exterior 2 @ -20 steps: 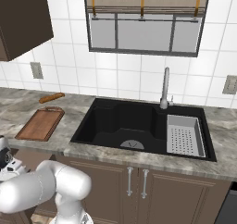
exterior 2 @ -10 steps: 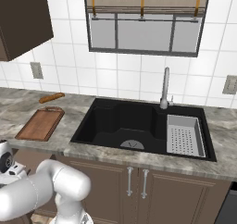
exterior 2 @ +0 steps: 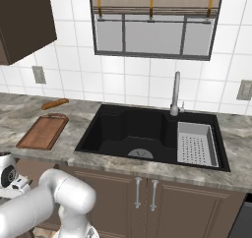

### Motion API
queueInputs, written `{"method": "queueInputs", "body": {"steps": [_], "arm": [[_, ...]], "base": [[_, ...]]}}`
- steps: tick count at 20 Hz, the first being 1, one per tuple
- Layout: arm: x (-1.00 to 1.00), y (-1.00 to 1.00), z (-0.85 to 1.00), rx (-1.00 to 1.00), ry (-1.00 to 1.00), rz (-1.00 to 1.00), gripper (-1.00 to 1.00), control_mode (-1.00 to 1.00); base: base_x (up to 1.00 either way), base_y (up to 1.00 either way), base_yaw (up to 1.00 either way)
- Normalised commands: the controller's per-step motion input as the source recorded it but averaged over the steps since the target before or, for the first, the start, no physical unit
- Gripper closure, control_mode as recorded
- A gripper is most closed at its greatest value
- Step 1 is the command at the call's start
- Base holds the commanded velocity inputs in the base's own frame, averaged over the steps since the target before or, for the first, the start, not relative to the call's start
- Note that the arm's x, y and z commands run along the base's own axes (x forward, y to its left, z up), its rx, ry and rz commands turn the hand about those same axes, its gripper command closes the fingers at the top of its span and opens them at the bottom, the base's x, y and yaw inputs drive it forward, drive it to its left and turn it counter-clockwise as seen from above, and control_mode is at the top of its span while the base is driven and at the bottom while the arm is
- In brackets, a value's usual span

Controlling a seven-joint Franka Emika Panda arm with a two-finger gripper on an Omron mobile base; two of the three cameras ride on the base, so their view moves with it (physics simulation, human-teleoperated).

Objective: Open the drawer on the left and place the cutting tools on the cutting board.

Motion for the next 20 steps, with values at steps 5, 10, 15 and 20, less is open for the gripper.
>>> {"method": "queueInputs", "body": {"steps": [5, 10, 15, 20], "arm": [[0.04, 0.00, -0.19, 0.00, 0.00, -0.02, -1.00, -1.00], [0.04, 0.00, -0.21, 0.00, 0.00, -0.01, -1.00, -1.00], [0.07, 0.00, -0.24, 0.00, 0.00, -0.01, -1.00, -1.00], [0.07, 0.00, -0.21, 0.00, 0.00, -0.02, -1.00, -1.00]], "base": [[0.00, 0.00, 0.00], [0.00, 0.00, 0.00], [0.00, 0.00, 0.00], [0.00, 0.00, 0.00]]}}
